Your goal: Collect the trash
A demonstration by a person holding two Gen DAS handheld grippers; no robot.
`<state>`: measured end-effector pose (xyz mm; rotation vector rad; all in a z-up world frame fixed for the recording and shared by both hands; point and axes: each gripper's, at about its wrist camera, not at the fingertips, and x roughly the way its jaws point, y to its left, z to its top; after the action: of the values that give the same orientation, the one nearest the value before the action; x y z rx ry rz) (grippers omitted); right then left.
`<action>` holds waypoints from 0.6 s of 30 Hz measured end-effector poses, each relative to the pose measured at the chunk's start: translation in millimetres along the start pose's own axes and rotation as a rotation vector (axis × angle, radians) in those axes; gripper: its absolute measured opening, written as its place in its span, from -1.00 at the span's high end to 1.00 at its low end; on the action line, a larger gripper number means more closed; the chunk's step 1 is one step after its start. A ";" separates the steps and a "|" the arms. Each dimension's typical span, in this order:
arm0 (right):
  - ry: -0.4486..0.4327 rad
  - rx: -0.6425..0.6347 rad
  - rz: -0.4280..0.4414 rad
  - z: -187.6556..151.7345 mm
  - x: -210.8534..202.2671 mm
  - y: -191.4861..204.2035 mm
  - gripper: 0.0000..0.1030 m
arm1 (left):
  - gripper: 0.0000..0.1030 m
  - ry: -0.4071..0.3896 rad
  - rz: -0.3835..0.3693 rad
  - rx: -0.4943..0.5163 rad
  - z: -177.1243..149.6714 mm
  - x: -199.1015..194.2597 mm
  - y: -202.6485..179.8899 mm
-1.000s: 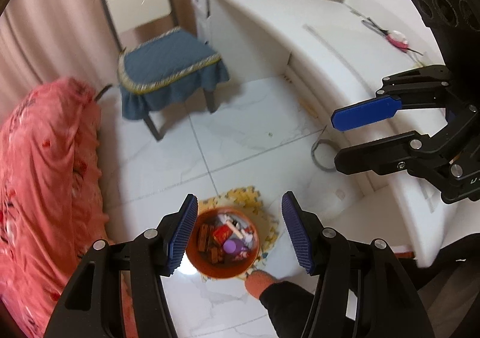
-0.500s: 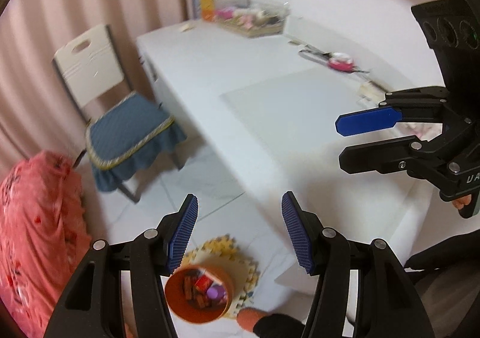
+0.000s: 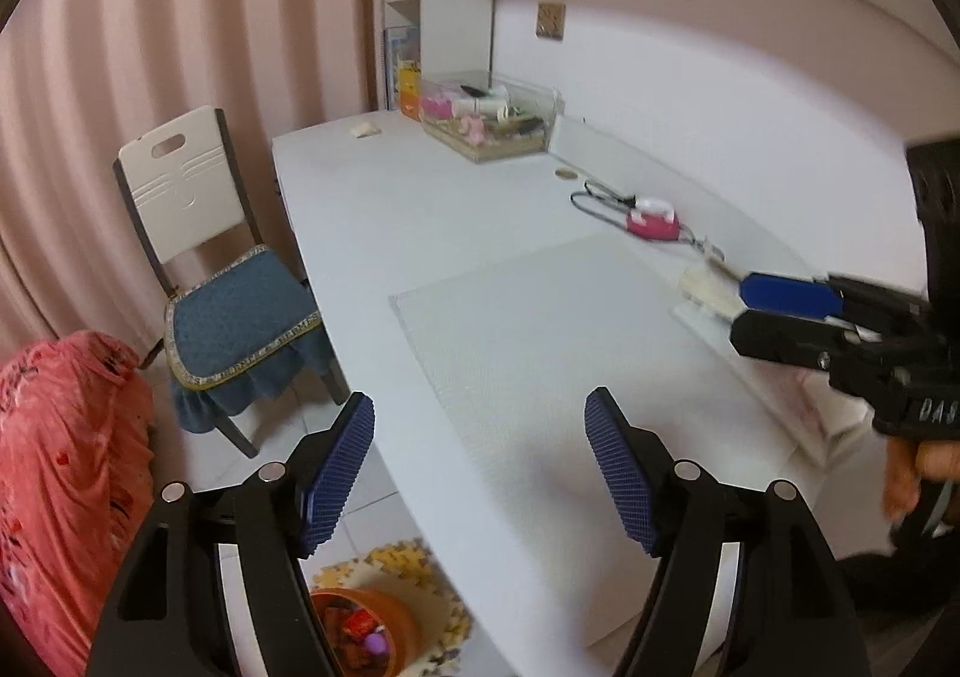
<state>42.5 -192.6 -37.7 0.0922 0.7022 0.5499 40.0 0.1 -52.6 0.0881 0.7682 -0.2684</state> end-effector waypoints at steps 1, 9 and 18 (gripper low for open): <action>-0.007 -0.002 -0.011 -0.6 -3.8 -1.0 -0.30 | -0.43 -0.008 0.008 -0.016 0.9 -1.8 -1.7; -0.069 0.024 -0.154 -5.1 -16.2 1.3 -0.92 | -0.86 -0.024 0.141 -0.097 3.4 -9.6 -8.3; -0.026 0.061 -0.241 -1.5 -2.9 6.9 -0.92 | -0.89 -0.020 0.294 -0.133 1.3 -14.9 -6.8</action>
<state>36.6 -188.3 -35.3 0.0699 0.6938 0.2961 28.8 -3.6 -41.2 0.0719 0.7403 0.0612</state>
